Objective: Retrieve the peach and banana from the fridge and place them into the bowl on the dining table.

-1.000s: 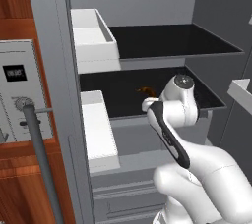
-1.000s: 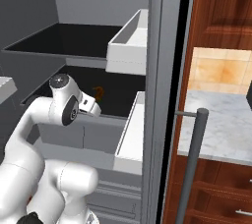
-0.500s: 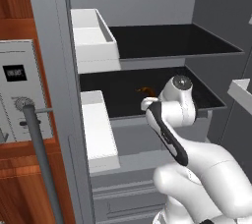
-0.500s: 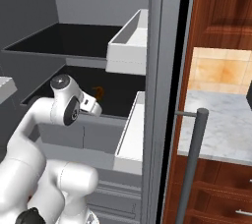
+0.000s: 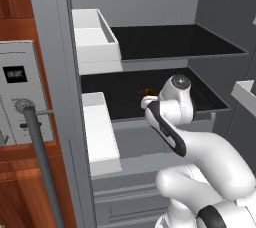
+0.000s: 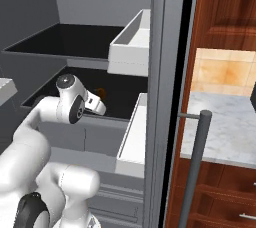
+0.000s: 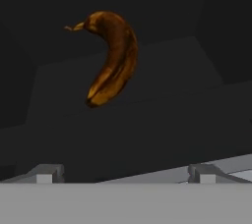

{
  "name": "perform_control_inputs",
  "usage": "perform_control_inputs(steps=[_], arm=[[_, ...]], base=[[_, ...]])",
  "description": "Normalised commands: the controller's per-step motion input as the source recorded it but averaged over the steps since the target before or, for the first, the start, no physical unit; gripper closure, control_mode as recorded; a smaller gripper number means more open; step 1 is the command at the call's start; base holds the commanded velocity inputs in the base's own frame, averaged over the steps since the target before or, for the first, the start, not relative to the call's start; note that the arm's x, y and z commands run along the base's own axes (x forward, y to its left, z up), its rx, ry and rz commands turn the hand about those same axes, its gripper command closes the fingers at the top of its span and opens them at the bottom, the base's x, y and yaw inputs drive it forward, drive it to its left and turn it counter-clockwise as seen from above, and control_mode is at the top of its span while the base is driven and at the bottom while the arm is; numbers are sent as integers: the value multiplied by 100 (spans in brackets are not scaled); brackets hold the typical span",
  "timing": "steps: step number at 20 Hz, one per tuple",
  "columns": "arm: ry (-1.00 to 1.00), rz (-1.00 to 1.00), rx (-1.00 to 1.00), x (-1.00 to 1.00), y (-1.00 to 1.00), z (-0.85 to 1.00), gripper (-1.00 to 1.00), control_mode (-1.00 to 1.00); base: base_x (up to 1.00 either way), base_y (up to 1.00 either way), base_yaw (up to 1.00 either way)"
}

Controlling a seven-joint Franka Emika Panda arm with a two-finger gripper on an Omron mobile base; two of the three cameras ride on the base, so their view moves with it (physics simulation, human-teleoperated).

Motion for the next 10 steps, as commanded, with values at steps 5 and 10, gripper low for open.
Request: perform_control_inputs(steps=[5, 10], arm=[[0, -1, 0, 33, 0, 0, -100, -100], [0, 0, 0, 26, 0, 0, -100, -100]], base=[[0, 0, 0], [0, 0, 0]])
